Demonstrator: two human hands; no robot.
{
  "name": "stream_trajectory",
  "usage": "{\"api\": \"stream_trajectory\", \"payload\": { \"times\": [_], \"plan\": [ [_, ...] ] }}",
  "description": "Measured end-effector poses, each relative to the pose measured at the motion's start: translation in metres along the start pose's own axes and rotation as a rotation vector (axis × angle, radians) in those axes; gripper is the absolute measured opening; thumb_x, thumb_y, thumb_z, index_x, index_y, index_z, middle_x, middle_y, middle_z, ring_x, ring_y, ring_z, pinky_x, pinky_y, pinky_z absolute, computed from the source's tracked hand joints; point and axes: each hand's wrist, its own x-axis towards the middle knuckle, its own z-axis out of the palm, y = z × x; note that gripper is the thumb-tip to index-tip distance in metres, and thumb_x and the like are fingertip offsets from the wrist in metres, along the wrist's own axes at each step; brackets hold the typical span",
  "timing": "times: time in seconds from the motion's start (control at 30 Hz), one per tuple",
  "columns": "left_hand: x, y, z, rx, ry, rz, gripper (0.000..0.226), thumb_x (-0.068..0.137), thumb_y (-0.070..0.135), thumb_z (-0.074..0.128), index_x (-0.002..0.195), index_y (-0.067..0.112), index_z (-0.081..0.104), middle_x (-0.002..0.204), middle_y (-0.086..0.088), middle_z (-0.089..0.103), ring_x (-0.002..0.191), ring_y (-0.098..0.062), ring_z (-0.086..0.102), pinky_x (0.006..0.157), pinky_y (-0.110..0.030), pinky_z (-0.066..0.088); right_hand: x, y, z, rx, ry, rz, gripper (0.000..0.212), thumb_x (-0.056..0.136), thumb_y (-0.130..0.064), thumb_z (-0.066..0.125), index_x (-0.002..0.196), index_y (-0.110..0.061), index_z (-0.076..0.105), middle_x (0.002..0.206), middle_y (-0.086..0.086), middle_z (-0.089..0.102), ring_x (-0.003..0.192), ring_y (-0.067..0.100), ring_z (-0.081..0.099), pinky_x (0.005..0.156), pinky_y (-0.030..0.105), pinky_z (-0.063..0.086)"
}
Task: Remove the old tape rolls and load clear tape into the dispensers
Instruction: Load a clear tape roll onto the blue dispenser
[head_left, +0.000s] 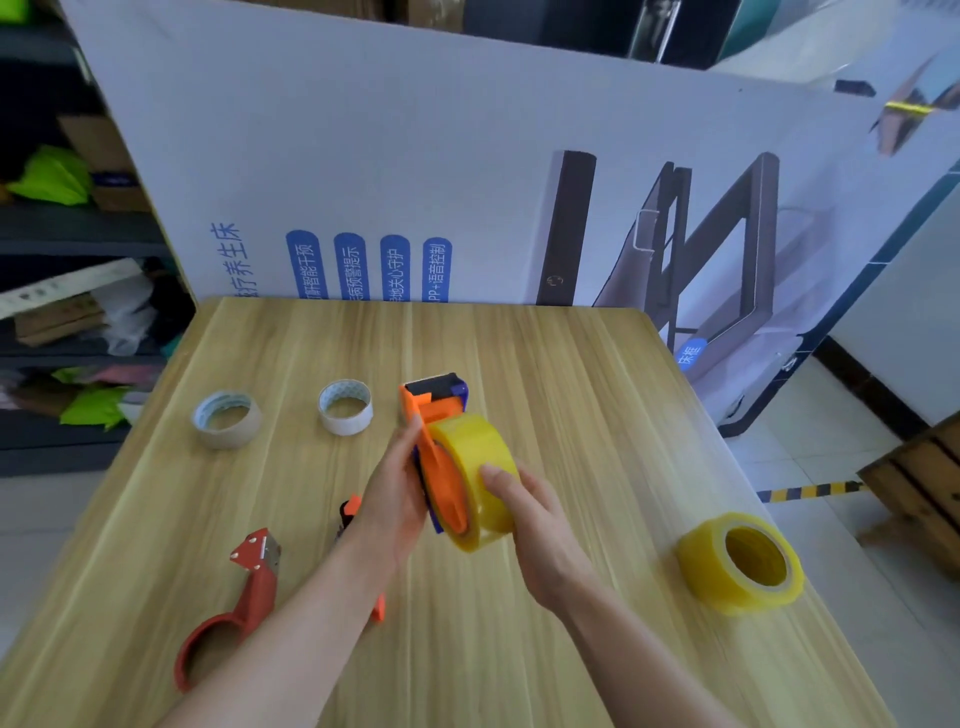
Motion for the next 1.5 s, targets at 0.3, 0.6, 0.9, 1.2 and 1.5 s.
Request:
{"api": "stream_trajectory", "payload": {
  "times": [0.3,0.6,0.9,1.2,1.5],
  "plan": [
    [-0.033,0.066,0.027,0.245,-0.168,0.459,0.053,0.074,0.055,0.070,0.115,0.024,0.057,0.109,-0.002,0.067,0.094,-0.018,0.064,0.064,-0.020,0.052,-0.010,-0.059,0.021,-0.128,-0.133,-0.213,0.032,0.088,-0.040,0.049,0.109,-0.018,0.062,0.088,-0.008,0.068,0.081,0.001,0.062,0.072,0.016,0.049],
    [-0.070,0.099,0.045,0.291,-0.243,0.598,0.046,0.085,0.041,0.060,0.125,0.019,0.053,0.113,-0.006,0.065,0.096,-0.017,0.063,0.077,-0.029,0.052,-0.014,-0.073,0.048,-0.078,-0.126,-0.259,0.043,0.092,-0.045,0.055,0.112,-0.007,0.059,0.089,0.000,0.068,0.079,0.008,0.064,0.066,0.020,0.052],
    [-0.081,0.112,0.040,1.354,0.294,1.397,0.021,0.088,0.031,0.058,0.095,0.017,0.072,0.125,-0.007,0.053,0.118,-0.023,0.048,0.097,-0.038,0.040,-0.012,-0.081,0.063,-0.165,-0.036,-0.242,0.038,0.094,-0.043,0.054,0.107,-0.007,0.055,0.088,0.007,0.058,0.077,0.016,0.054,0.066,0.031,0.046],
    [-0.081,0.124,0.042,1.500,0.289,1.377,0.013,0.083,0.023,0.064,0.079,0.012,0.069,0.122,-0.005,0.059,0.118,-0.023,0.050,0.097,-0.040,0.042,-0.015,-0.086,0.063,-0.276,0.015,-0.266,0.023,0.097,-0.028,0.054,0.103,-0.006,0.052,0.085,0.006,0.055,0.070,0.011,0.050,0.058,0.022,0.043],
    [-0.077,0.133,0.053,1.519,0.405,1.350,0.021,0.092,0.022,0.044,0.079,0.009,0.055,0.105,-0.005,0.062,0.096,-0.024,0.053,0.082,-0.030,0.041,-0.020,-0.088,0.060,-0.332,-0.016,-0.215,0.028,0.068,-0.029,0.057,0.092,-0.016,0.054,0.075,-0.005,0.051,0.061,0.006,0.046,0.052,0.016,0.039]
  ]
}}
